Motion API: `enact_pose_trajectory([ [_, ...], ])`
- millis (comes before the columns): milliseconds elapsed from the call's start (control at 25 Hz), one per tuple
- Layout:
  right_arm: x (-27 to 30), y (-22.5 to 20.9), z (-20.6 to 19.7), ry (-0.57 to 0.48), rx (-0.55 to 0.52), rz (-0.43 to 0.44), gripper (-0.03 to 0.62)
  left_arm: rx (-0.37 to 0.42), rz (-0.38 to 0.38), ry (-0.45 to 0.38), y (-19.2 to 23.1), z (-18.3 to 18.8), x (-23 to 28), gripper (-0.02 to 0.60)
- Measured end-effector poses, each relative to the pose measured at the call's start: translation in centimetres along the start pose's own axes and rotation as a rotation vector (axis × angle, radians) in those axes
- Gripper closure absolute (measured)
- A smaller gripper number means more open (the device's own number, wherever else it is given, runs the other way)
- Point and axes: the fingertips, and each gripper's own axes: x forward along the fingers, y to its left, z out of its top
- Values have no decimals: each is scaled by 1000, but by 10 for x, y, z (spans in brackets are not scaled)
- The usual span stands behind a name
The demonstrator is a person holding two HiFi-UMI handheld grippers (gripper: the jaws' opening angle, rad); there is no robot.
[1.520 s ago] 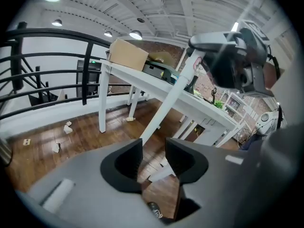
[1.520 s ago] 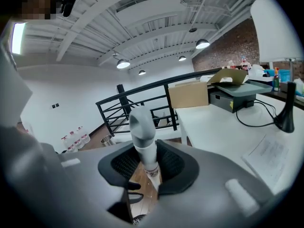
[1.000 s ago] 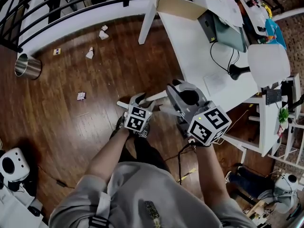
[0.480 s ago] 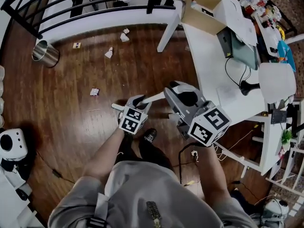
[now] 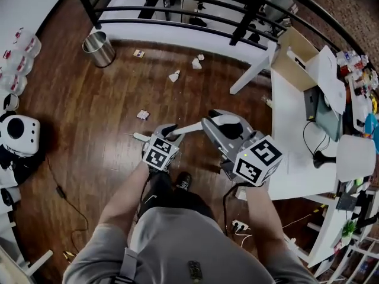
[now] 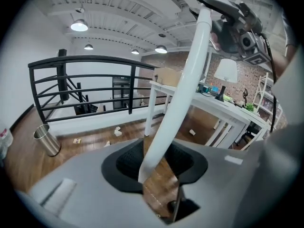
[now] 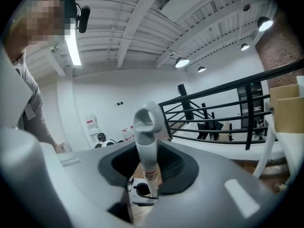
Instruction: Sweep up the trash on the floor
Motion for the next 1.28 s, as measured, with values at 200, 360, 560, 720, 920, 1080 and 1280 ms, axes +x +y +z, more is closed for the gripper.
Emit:
enact_pose_trajectory([
  [200,56,10,10,53,-63,117,497,-27,48,5,58,-3,-17,437],
  [360,117,12,13,110,-132,218,497,-40,23,16,112,-8,-16,437],
  [560,176,11,5,194,-235,338,497,-30,-17,43,162,-17,1,442],
  [720,220,-1,-6,235,-250,379,497,-55,-25,67,197,-30,15,442],
  [920,266,-26,-24,260,-232,401,499,-99,1,91,239,-50,37,443],
  [1080,296,-49,-36,286,-250,429,499,-124,28,101,272,-59,56,442],
  [1280,322,-104,-30,269,-216,403,499,-180,80,64,308,-43,92,434],
])
